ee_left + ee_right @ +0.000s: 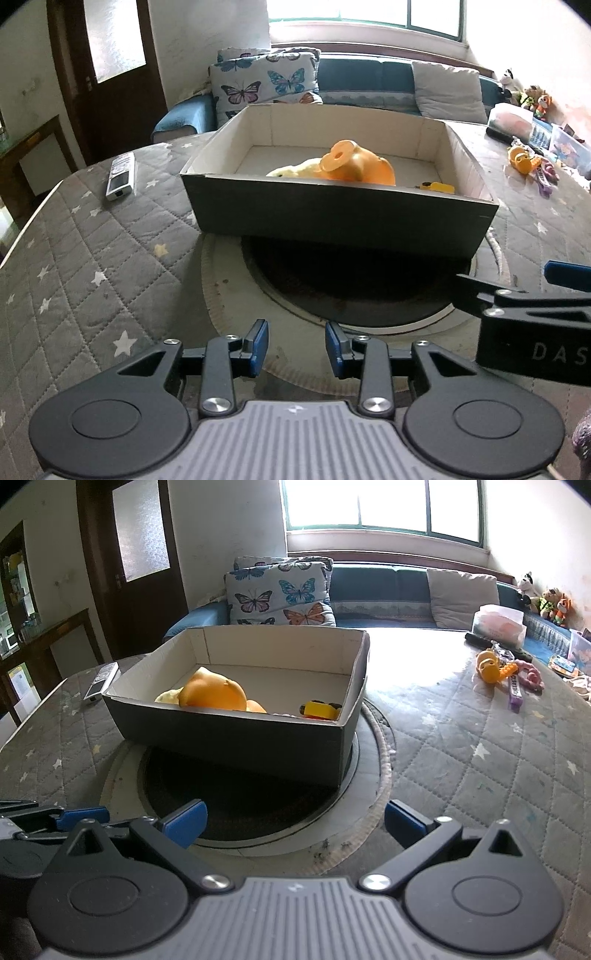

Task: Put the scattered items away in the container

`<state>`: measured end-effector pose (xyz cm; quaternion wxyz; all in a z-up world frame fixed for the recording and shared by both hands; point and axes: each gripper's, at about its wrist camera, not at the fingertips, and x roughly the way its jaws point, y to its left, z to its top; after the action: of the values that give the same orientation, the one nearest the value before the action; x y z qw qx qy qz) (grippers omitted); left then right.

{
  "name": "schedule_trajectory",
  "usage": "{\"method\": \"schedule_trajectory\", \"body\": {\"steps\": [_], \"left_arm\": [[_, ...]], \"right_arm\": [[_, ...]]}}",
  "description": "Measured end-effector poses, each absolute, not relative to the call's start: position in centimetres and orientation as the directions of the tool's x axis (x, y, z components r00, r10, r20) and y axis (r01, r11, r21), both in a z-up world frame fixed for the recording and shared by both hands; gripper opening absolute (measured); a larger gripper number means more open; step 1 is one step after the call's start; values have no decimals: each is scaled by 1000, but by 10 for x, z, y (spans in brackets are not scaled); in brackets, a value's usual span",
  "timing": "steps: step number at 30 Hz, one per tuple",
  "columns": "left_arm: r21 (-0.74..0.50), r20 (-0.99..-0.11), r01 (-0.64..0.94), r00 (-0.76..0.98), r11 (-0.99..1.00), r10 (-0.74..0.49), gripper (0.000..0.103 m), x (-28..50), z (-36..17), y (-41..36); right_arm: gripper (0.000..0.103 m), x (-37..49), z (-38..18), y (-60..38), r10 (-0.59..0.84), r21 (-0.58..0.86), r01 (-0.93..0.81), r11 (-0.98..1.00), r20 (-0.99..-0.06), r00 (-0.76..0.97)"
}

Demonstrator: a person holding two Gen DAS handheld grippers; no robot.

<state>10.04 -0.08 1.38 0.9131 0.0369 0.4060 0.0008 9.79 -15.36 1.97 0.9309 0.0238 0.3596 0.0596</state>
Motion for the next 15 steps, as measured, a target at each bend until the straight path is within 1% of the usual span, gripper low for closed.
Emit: {"method": "schedule_trajectory", "body": {"steps": [7,15], "left_arm": [[85,-741,4,668,996,60,37,98,14,1],[81,-738,-6,672,997,64,37,95,17,1]], "right_arm": [[103,96,17,-151,121,77,-93,993,-670,733],[103,92,18,-149,116,70,-93,993,-667,736]]}}
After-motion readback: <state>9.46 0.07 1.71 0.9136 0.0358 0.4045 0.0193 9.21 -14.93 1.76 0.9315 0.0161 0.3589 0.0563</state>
